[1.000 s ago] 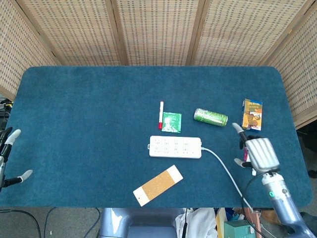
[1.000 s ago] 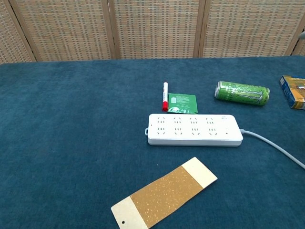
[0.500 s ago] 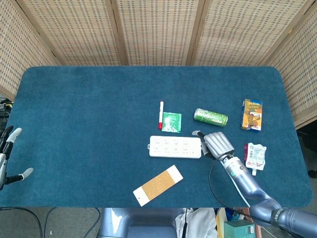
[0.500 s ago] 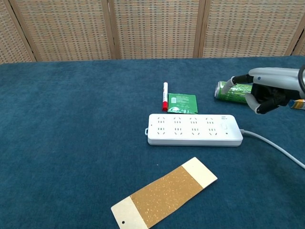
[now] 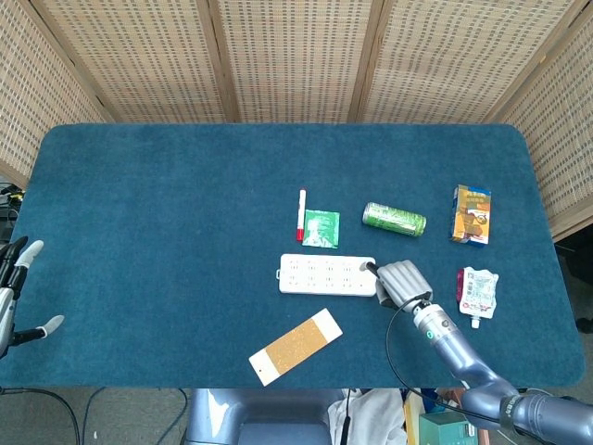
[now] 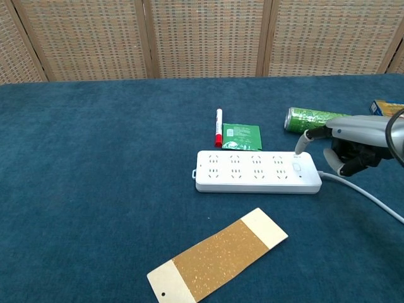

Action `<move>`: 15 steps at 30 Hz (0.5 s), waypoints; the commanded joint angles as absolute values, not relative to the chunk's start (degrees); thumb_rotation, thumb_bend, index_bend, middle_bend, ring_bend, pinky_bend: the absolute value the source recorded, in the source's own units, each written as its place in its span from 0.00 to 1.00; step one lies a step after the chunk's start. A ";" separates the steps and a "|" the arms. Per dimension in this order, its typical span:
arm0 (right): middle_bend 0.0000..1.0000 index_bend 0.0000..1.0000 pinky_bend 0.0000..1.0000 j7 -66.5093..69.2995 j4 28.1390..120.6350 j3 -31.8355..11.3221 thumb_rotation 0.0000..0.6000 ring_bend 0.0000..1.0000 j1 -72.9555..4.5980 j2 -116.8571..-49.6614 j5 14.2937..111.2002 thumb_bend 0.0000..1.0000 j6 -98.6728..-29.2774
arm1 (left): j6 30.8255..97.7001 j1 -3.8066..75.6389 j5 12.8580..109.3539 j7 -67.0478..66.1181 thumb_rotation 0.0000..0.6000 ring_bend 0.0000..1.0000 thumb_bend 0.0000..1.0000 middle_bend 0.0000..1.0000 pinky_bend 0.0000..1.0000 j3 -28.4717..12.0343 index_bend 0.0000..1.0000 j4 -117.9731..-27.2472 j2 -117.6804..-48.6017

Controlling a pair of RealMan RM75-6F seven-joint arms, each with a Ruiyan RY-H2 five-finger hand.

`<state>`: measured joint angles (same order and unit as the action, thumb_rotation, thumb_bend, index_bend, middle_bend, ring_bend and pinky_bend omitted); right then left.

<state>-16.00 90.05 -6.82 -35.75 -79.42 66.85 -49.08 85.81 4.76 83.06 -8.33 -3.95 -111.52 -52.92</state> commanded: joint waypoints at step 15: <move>0.95 0.26 1.00 -17.83 88.91 -5.21 1.00 0.96 -36.93 -80.81 64.37 0.82 -48.43 | 85.88 4.79 82.93 -8.59 1.00 0.00 0.00 0.00 0.00 -3.92 0.00 -111.45 -53.09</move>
<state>-17.82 88.93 -5.23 -36.91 -80.79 64.39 -48.45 85.88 4.80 82.93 -8.60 -3.92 -111.45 -53.09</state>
